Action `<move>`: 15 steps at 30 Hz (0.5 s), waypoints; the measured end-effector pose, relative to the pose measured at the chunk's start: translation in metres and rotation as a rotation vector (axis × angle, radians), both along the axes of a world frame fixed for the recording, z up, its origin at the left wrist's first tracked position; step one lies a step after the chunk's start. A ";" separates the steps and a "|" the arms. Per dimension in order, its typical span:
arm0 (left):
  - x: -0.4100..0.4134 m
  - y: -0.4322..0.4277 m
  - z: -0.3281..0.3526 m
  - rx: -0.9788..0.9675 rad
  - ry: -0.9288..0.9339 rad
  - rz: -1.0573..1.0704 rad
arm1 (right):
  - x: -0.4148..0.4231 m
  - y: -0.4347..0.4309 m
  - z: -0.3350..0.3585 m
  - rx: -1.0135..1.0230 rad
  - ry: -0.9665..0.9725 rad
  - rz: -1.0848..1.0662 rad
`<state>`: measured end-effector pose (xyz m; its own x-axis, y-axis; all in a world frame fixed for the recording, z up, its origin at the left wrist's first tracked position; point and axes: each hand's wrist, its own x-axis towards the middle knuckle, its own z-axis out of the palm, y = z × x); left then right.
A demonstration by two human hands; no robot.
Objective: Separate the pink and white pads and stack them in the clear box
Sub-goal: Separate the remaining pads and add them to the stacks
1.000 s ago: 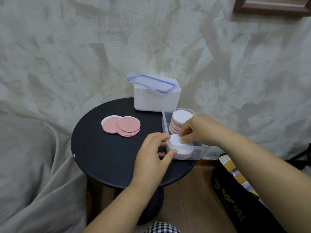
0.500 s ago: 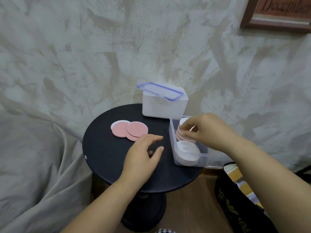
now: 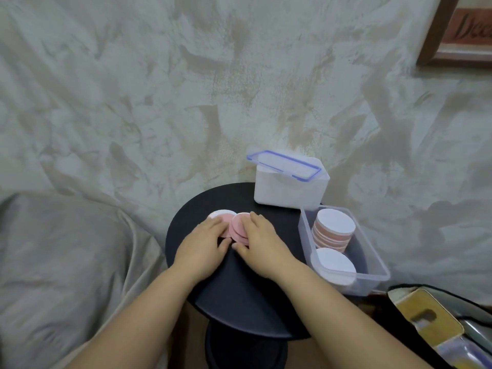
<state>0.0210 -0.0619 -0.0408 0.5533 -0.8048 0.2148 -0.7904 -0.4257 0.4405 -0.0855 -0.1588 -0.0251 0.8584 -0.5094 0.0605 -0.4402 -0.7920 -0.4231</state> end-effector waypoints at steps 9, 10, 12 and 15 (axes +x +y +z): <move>-0.003 0.004 -0.001 -0.118 -0.046 0.028 | -0.035 0.003 -0.001 -0.153 -0.085 0.012; -0.004 0.005 -0.001 -0.122 -0.051 0.020 | -0.041 0.006 -0.001 -0.143 -0.108 0.012; -0.005 0.008 0.001 -0.097 -0.083 0.020 | -0.052 0.011 -0.002 -0.129 -0.159 0.006; -0.004 0.012 0.003 -0.066 -0.168 0.051 | -0.064 0.018 -0.002 -0.130 -0.236 -0.034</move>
